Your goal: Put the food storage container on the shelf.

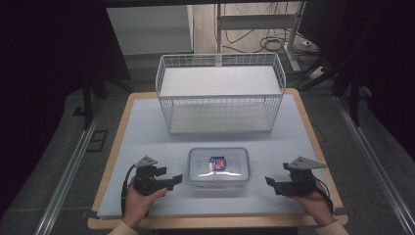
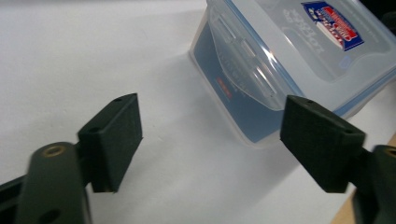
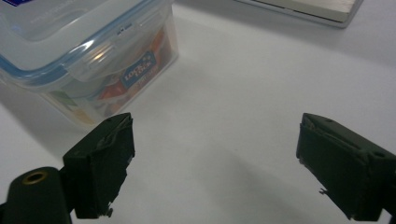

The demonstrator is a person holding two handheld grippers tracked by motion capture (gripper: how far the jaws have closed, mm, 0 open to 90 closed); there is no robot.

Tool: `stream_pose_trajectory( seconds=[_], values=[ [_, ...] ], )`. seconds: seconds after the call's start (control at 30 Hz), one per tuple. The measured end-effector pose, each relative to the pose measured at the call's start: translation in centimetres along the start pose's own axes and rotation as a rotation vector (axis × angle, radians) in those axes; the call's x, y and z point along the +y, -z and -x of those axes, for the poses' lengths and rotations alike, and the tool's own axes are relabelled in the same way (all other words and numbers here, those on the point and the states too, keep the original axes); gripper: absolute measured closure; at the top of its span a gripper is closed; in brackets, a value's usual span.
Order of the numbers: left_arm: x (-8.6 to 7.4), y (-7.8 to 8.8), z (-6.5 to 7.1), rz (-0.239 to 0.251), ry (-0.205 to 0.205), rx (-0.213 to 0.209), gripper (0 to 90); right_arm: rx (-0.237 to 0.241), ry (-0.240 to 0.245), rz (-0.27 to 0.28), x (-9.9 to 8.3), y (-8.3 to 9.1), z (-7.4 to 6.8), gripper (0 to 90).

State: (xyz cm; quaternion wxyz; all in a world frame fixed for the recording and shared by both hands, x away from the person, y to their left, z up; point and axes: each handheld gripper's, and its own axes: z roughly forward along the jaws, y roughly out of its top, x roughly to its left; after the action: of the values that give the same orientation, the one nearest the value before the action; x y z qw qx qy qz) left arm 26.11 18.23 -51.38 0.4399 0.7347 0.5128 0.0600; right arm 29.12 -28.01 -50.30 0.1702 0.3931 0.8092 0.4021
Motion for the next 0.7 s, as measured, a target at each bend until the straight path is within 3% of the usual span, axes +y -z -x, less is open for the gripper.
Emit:
stream_pose_trajectory(
  seconds=[0.33,0.7],
  values=[
    [1.2,-0.7,0.1,0.005,0.053,-0.065,12.3,0.029,-0.003,-0.003,0.1,-0.3,-0.1,13.1],
    [2.6,-3.3,0.3,-0.029,0.119,-0.164,10.6,0.017,0.004,-0.019,0.0,-0.6,-0.1,13.3]
  ],
)
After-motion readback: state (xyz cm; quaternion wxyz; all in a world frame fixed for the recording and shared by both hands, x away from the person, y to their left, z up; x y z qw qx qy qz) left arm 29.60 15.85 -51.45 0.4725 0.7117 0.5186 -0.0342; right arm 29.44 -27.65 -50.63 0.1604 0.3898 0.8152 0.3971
